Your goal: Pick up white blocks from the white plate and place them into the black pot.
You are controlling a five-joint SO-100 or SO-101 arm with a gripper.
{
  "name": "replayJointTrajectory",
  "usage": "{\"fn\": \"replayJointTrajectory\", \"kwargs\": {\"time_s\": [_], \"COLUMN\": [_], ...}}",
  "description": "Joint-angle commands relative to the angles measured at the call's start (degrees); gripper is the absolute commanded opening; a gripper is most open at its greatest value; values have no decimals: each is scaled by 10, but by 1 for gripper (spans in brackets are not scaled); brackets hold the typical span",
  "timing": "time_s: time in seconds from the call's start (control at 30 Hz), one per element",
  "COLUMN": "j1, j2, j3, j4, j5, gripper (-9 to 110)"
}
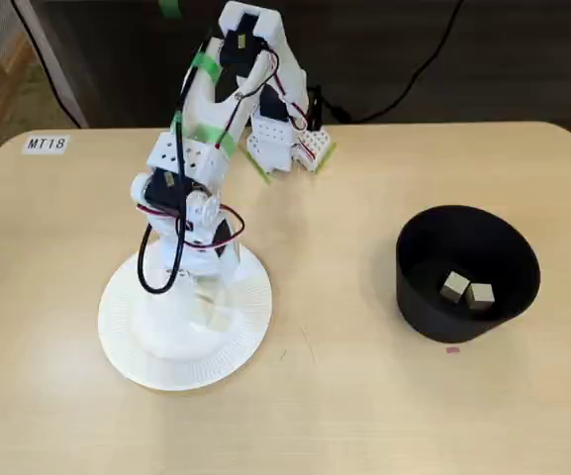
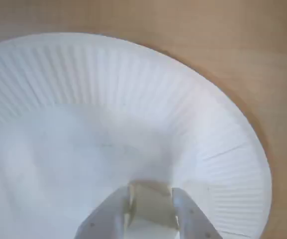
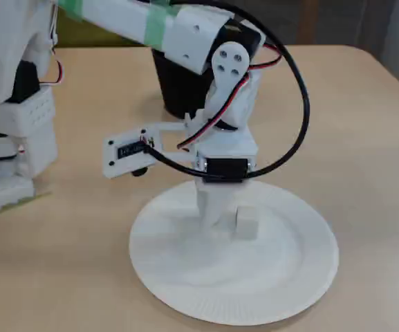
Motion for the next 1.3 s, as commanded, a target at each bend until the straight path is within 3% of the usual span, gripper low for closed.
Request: {"fn": "replayJointTrajectory", "kwargs": {"time_s": [0.0,0.33,0.53,0.77,1.07,1.27], "j1": [16,39,68,97,70,49], "j2": [-7,-8,-1,-5,-40,-62], "j3": [-40,-50,-65,-126,-186,-184], "j4": [-15,-14,-3,35,53,57], "j5": [-38,-71,-122,-207,-425,-490], "gripper": [-2,-2,8,19,21,23]}}
